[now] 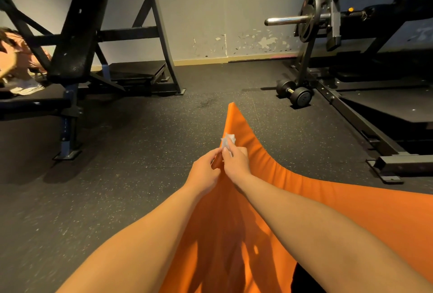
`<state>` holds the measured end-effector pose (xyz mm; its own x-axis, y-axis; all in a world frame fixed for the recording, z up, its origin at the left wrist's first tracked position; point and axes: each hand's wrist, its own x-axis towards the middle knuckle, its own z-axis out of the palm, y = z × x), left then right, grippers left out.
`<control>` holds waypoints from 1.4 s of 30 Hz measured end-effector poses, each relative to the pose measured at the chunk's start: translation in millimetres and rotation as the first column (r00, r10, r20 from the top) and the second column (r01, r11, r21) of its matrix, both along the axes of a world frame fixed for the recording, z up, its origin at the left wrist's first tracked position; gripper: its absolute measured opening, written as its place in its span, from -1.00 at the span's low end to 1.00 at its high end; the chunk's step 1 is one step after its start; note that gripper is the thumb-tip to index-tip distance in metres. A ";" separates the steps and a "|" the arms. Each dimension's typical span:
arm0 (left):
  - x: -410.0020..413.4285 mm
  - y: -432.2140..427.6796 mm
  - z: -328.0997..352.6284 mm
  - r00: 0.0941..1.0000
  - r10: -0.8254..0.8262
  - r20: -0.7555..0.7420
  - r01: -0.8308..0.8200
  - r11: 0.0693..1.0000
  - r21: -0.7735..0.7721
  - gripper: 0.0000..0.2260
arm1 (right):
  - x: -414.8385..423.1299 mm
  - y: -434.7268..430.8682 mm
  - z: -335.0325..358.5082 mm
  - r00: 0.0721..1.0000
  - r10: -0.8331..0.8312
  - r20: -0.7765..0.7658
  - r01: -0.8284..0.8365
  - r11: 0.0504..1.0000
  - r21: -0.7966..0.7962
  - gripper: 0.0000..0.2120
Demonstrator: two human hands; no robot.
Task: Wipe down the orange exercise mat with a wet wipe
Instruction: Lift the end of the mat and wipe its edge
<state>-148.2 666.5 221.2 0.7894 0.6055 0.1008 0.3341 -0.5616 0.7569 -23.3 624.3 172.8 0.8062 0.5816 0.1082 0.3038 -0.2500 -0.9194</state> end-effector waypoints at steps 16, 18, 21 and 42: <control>5.9 -1.2 -5.0 1.000 0.021 0.020 -0.022 0.998 0.051 -0.59 | -23.5 -2.8 -6.3 1.000 -0.025 0.010 0.023 0.987 0.160 -0.71; 3.0 0.4 -6.9 0.998 0.059 0.029 -0.059 0.998 0.015 -0.64 | -24.9 -4.2 -10.2 0.998 0.008 0.064 -0.016 0.993 0.119 -0.68; 2.9 0.3 -11.0 0.998 0.062 -0.023 -0.062 0.998 0.005 -0.55 | -13.8 -0.6 -2.8 0.999 0.013 0.050 -0.016 0.998 0.056 -0.64; -14.0 -0.2 -6.5 0.999 0.027 -0.028 -0.027 1.000 0.011 -0.53 | -51.9 -27.4 -8.5 0.995 0.092 0.043 -0.093 0.995 0.035 -0.54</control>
